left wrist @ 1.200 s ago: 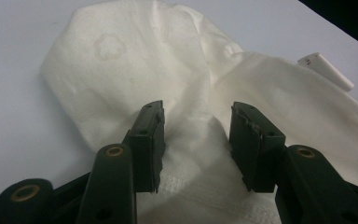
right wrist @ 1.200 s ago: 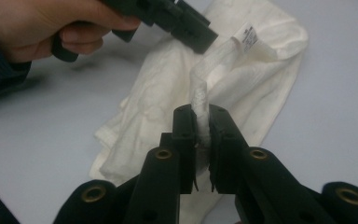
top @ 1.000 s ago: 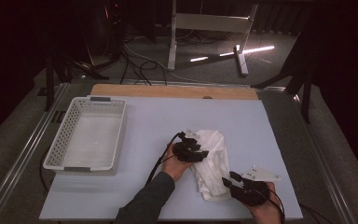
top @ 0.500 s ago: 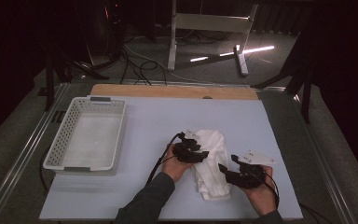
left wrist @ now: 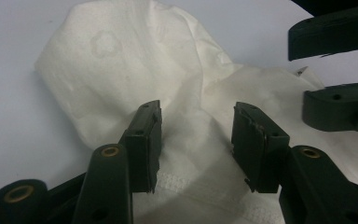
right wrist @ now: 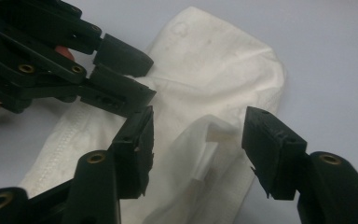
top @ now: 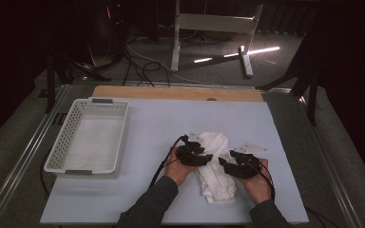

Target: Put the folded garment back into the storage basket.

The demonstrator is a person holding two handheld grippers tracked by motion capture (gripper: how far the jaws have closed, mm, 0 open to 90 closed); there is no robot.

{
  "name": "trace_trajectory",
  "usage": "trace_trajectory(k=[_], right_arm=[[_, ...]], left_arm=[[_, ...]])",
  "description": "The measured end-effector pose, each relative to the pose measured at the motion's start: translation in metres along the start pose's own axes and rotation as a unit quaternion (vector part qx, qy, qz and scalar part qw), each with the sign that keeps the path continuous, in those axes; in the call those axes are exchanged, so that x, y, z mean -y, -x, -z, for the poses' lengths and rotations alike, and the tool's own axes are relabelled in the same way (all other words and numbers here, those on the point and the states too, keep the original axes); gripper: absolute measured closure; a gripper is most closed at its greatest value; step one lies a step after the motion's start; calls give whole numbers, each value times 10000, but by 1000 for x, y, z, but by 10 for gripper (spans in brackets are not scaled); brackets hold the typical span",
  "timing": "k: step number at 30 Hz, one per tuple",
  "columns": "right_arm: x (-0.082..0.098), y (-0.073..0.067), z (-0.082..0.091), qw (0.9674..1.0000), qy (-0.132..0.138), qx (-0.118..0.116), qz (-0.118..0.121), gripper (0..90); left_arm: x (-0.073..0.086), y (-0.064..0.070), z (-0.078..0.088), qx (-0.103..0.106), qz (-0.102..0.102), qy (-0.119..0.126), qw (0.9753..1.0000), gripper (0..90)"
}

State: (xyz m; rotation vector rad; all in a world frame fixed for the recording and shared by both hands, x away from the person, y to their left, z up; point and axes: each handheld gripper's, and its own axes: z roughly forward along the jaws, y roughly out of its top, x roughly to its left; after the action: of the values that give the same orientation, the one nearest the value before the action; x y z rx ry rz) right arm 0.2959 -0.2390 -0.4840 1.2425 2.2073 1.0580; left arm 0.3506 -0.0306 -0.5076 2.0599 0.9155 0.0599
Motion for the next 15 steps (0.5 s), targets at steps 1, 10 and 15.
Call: trace_trajectory(k=[1,10,15], right_arm=[[0,1,-2,10000,-43,1,-3,450],[3,6,-10,9996,-188,-14,-186,532],[4,5,-13,9993,-266,-47,-270,634]], left_arm=[[0,0,0,-3,-14,-8,10000,532],[1,0,0,7,6,2,10000,531],[1,1,-1,12,5,13,10000,526]])
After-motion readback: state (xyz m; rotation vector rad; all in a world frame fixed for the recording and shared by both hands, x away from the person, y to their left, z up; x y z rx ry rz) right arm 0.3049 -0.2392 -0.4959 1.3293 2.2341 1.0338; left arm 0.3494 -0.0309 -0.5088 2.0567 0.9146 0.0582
